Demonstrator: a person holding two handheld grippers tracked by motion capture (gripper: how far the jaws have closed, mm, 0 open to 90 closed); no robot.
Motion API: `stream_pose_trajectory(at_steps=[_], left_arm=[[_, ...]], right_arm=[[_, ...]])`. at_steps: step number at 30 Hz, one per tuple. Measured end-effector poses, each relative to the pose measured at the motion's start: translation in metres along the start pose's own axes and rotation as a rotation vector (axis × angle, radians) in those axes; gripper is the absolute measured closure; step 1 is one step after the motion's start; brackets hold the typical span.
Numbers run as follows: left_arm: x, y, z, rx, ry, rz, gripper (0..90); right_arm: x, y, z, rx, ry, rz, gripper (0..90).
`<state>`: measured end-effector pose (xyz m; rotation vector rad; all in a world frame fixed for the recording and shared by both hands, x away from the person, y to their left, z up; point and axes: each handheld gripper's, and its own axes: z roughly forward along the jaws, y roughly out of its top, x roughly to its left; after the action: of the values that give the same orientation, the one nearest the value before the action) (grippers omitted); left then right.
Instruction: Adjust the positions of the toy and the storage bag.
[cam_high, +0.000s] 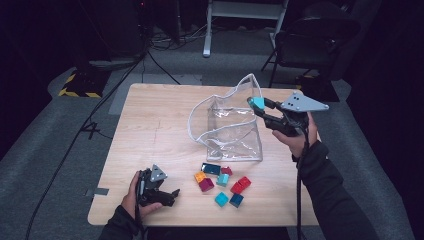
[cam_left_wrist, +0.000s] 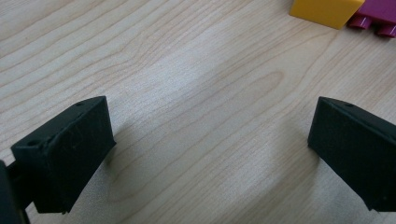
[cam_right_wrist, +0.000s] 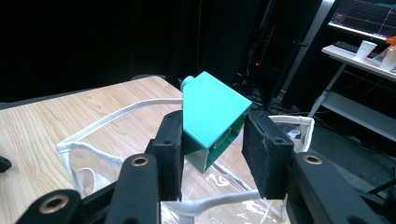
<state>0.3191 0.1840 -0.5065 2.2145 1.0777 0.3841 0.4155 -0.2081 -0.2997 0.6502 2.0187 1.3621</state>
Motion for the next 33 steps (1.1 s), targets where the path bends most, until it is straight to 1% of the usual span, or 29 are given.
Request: stream_pose_trajectory(at_steps=[6, 14, 17, 20, 24, 25, 28, 30, 33], left_arm=[[0.000, 0.000, 0.000, 0.000, -0.001, 0.001, 0.4], [0.000, 0.000, 0.000, -0.002, -0.001, 0.002, 0.3], [0.000, 0.000, 0.000, -0.001, -0.003, 0.002, 0.3], [0.000, 0.000, 0.000, 0.000, -0.002, 0.003, 0.3], [0.000, 0.000, 0.000, -0.001, -0.003, 0.002, 0.3], [0.000, 0.000, 0.000, 0.000, -0.003, 0.003, 0.3], [0.000, 0.000, 0.000, -0.001, -0.004, 0.000, 0.3], [0.000, 0.000, 0.000, -0.001, -0.006, 0.000, 0.3], [0.000, 0.000, 0.000, -0.002, -0.006, 0.001, 0.3]], right_arm=[[0.002, 0.000, 0.006, 0.013, -0.001, 0.004, 59.8], [0.001, -0.002, 0.012, 0.024, -0.003, 0.020, 59.8], [0.001, -0.002, 0.017, 0.035, 0.007, 0.027, 59.8], [0.002, -0.003, 0.024, 0.051, -0.004, 0.030, 59.7], [0.003, -0.004, 0.027, 0.064, 0.003, 0.030, 59.5], [0.003, -0.005, 0.028, 0.068, -0.004, 0.026, 59.0], [0.005, -0.004, 0.031, 0.074, -0.027, 0.024, 50.7], [0.005, -0.005, 0.032, 0.076, -0.025, 0.028, 50.9], [0.008, -0.005, 0.032, 0.076, -0.025, 0.020, 49.8]])
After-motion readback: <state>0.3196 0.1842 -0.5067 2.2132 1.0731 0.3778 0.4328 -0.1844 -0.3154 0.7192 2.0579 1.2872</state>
